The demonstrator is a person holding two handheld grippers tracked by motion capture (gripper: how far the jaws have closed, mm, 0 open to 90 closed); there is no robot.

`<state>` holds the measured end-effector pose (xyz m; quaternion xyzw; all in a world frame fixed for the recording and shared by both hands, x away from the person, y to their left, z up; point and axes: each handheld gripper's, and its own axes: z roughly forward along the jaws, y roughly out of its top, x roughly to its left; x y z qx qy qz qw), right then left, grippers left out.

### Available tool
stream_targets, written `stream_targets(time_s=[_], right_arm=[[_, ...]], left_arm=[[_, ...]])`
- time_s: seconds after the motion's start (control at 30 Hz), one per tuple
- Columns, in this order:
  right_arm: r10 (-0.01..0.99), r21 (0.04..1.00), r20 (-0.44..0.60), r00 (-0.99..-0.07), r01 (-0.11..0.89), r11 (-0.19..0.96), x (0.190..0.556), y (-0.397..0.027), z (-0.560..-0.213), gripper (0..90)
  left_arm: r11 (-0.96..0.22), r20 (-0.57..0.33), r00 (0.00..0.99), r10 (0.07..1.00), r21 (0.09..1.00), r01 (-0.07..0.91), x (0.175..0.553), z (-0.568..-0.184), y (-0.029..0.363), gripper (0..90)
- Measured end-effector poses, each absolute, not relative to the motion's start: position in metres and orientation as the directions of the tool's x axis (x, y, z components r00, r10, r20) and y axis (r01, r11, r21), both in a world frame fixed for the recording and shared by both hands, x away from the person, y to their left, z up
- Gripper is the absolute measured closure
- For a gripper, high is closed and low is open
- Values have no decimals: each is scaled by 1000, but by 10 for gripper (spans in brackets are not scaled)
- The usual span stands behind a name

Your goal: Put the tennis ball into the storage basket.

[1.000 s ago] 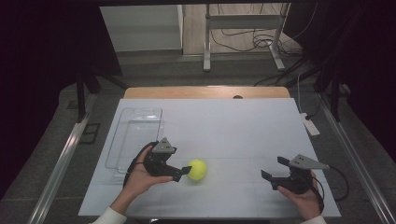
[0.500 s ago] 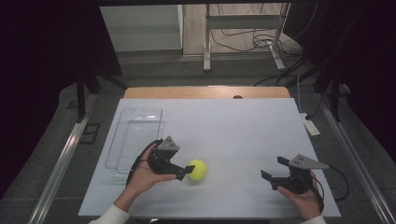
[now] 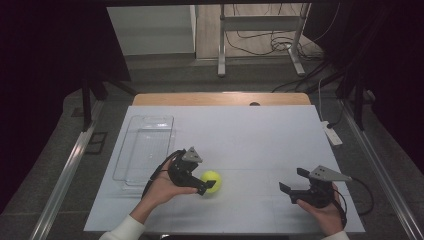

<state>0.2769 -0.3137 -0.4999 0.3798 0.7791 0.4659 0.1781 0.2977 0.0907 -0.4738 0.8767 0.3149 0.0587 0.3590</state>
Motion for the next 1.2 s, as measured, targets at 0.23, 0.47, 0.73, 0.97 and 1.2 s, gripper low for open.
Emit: stream_targets(time_s=[0.23,0.47,0.73,0.97,1.2], right_arm=[[758,860,74,-648,426,280,277,-313,-500,101],[757,859,72,-649,426,284,277,-313,-500,101],[757,859,71,-649,426,284,277,-313,-500,101],[758,858,72,-649,428,284,277,-313,-500,101],[757,858,73,-650,428,285,276,-313,-500,101]], left_arm=[[-579,-125,807,577,635,512,301,-477,83,22],[-623,-115,821,560,595,508,306,-481,73,18],[-678,-93,838,537,543,495,309,-487,63,16],[-705,-80,845,528,514,489,309,-493,55,34],[-743,-48,858,512,477,470,307,-497,51,126]])
